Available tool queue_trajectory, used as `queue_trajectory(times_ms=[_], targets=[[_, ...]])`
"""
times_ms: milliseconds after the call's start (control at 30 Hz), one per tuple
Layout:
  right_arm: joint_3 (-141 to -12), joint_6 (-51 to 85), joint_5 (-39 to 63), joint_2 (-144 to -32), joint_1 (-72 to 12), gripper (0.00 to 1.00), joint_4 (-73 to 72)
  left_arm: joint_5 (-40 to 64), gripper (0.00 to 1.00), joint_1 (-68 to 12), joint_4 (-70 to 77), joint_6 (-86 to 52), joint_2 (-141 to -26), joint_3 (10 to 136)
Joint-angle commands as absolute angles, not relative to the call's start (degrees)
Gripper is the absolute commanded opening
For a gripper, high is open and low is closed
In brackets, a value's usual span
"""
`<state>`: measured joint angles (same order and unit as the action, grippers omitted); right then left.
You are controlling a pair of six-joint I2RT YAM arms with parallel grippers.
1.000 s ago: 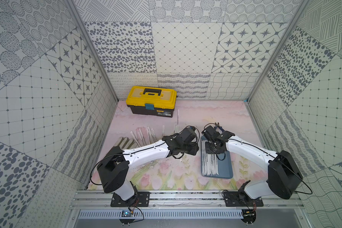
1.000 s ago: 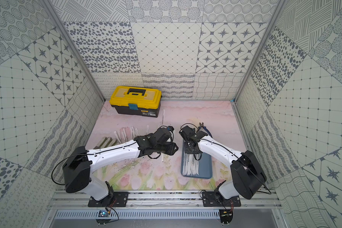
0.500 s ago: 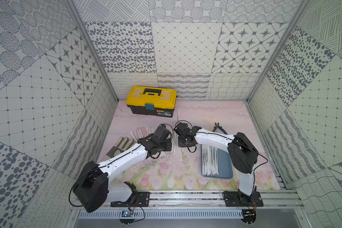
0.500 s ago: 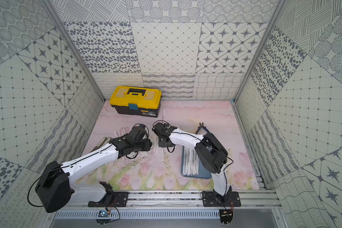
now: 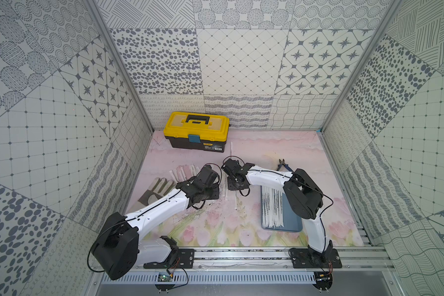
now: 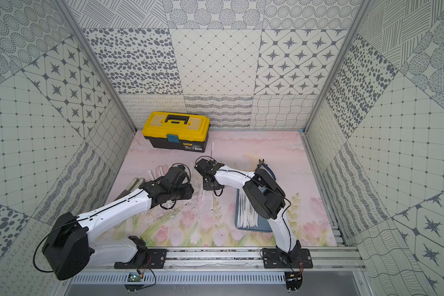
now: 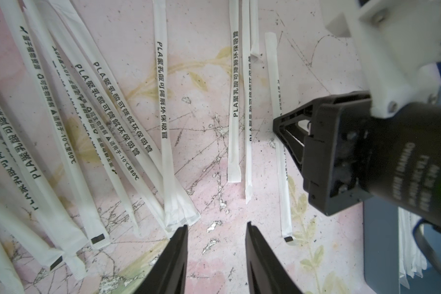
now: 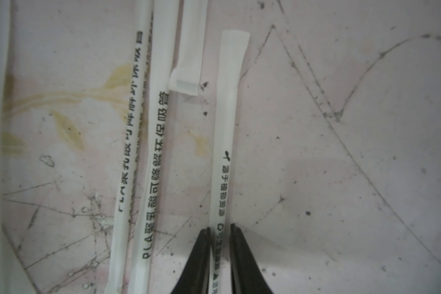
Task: Put the straws into the storage box
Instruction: Pick up the straw from the center of the board, then place the straw in the storage box.
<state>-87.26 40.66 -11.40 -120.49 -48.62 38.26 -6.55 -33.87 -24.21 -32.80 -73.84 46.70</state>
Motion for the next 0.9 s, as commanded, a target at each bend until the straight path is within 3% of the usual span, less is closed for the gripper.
queue_trajectory(times_ms=[0, 400, 667, 867], targets=[[-87.75, 40.62, -10.94, -121.29, -47.83, 0.11, 37.79, -6.38, 0.41, -33.62, -24.34, -32.97, -74.05, 47.43], [-70.1, 41.48, -10.92, -95.12, -46.96, 0.04, 37.29, -2.09, 0.41, -35.4, -21.75, -34.5, -75.77, 53.04], [-49.88, 34.66, -15.3, -71.29, -34.34, 0.02, 44.91, 0.03, 0.41, -47.06, -16.93, -36.54, -82.82, 60.55], [-43.61, 30.84, -15.51, -69.35, -27.01, 0.02, 45.22, 1.87, 0.41, -50.28, -15.4, -36.96, -87.55, 63.37]])
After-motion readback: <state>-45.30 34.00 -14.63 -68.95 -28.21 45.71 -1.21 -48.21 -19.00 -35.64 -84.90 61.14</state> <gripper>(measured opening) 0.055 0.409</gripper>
